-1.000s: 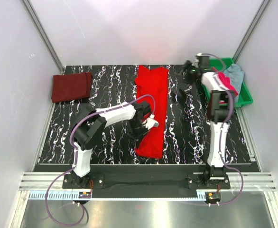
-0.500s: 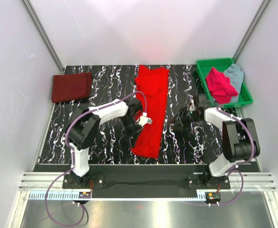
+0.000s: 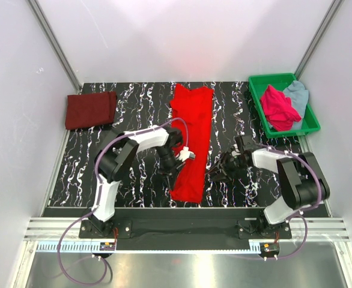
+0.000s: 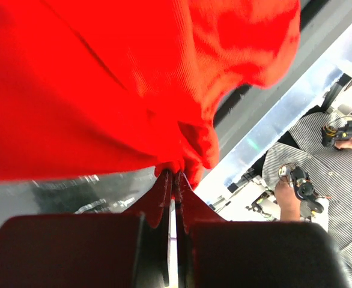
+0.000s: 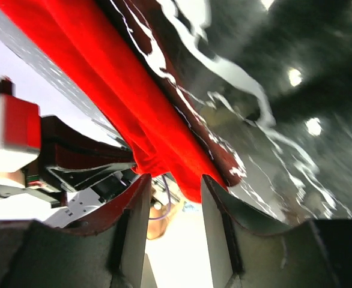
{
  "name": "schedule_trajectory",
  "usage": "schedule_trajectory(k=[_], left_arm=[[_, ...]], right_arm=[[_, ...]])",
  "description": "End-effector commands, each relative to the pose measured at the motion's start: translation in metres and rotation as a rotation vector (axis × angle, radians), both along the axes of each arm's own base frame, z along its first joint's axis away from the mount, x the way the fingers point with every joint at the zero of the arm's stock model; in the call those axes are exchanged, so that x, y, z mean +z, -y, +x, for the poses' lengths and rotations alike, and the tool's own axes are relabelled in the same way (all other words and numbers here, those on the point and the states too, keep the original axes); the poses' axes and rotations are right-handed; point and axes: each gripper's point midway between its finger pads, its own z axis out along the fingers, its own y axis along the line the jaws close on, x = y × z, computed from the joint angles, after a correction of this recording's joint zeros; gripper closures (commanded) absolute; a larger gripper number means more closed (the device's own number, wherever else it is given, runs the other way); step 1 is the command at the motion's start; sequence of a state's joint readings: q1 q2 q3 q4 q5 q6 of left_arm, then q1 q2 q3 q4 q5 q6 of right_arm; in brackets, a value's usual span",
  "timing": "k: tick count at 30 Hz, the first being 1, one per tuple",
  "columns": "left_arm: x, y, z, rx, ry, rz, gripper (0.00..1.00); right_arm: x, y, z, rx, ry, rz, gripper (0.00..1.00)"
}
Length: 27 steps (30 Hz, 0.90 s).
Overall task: Fold and stack the t-shirts
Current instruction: Fold the tshirt
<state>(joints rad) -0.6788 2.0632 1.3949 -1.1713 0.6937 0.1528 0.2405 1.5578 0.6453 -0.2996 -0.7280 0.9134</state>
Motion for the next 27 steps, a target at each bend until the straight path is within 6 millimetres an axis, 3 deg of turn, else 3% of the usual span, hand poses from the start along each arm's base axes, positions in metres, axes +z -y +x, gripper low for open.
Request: schedule_trajectory(k=[1,5,13,22,27], left_arm=[[0.010,0.023,0.016,0.004,0.004,-0.067,1.00],[0.010,0.028,0.023,-0.001,0.013,-0.073,1.00],[0.021,0.021,0.009,0.010,0.004,-0.083,1.00],[0.028,0.014,0.003,0.002,0.034,-0.081,1.00],[0.029,0.014,0.003,0.007,0.043,-0.089,1.00]], right_arm=[[0.008,-0.019,0.007,0.068,0.012,0.037,0.53],[0.005,-0.022,-0.003,0.133,-0.009,0.003,0.52],[0.000,-0.008,-0.057,0.181,-0.110,-0.047,0.53],[-0.012,-0.030,-0.082,0.258,-0.162,-0.049,0.53],[-0.023,-0.032,-0.086,0.272,-0.178,-0.080,0.54]])
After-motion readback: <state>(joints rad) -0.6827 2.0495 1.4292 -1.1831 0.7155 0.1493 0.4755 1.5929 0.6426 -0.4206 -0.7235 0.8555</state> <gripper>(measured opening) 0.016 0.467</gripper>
